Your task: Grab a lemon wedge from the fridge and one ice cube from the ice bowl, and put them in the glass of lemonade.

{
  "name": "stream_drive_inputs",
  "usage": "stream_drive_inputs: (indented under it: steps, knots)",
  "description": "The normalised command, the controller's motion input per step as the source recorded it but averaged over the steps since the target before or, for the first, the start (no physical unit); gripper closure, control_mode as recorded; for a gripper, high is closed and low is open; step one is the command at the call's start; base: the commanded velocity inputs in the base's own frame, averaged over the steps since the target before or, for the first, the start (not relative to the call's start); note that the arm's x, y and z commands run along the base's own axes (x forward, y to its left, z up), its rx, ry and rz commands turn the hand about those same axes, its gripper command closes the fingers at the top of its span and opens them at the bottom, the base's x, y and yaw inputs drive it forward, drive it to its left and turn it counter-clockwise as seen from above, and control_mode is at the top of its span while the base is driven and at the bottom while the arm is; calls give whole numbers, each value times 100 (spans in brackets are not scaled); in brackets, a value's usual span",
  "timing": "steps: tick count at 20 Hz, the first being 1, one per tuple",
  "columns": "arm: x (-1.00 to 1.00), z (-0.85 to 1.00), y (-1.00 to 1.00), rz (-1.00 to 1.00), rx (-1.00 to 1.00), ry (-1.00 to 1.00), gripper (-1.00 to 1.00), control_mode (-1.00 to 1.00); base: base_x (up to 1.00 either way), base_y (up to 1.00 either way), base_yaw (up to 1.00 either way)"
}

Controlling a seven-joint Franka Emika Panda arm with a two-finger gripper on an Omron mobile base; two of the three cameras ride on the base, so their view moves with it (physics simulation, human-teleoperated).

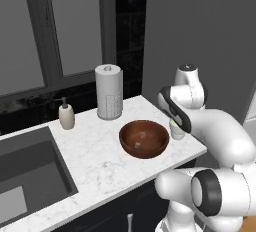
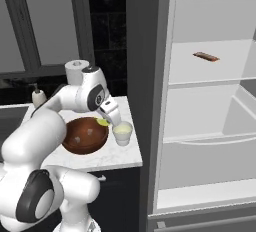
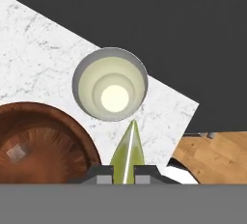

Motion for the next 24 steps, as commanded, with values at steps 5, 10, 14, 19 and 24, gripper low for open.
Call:
stream_drive_inputs:
  steps: [5,10,14,19,24]
  knots:
    - [18,-15,0,-5,0,-2,100,-100,0,0,0]
    - [18,-11,0,-3,0,-2,100,-100,0,0,0]
    - [20,-1,0,-1,0,-1,100,-100,0,0,0]
    - [28,0,0,0,0,0,100,-100,0,0,0]
    - [16,-30,-2,-2,0,0,100,-100,0,0,0]
